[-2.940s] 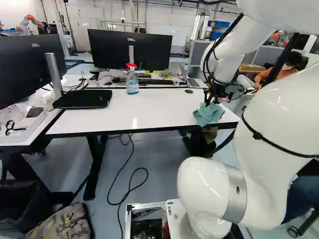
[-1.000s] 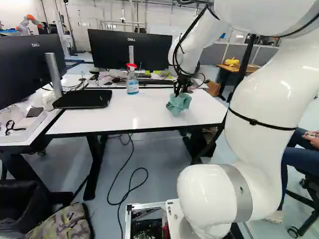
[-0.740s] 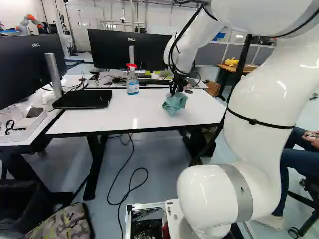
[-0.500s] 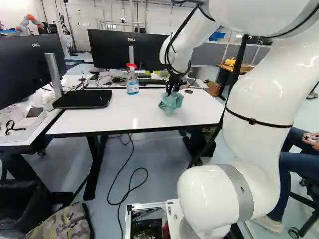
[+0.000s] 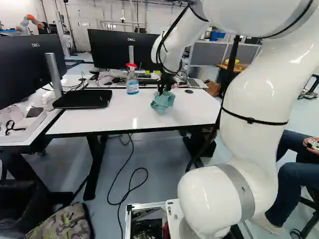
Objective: Clean the table with the green towel
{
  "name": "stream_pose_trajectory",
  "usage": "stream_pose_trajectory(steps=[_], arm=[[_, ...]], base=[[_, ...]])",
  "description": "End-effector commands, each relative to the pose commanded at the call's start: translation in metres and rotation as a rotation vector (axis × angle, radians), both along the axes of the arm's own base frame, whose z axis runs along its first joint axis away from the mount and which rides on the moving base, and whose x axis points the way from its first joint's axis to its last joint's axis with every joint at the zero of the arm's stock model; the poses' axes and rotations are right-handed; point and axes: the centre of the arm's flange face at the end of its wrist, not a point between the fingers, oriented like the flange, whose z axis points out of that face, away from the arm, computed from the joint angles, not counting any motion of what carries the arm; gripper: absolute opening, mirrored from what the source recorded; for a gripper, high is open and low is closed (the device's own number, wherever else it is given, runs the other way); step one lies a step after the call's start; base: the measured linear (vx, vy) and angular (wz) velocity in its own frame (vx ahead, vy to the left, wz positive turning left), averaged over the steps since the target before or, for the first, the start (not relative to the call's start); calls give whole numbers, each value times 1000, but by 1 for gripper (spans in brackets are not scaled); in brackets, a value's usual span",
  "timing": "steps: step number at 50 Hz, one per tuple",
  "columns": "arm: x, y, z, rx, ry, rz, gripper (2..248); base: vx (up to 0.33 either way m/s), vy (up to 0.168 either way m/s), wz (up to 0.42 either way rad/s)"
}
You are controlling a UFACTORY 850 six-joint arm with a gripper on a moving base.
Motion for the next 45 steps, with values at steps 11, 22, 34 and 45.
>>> stream_pose_trajectory(steps=[11,22,34,45], arm=[[4,22,0,26,2,15,43],[8,43,0,51,6,31,43],[12,66,-1,61,5,61,43],[15,87,-1,61,2,95,43]], base=[[0,0,0],[0,0,0],[0,0,0],[0,0,0]])
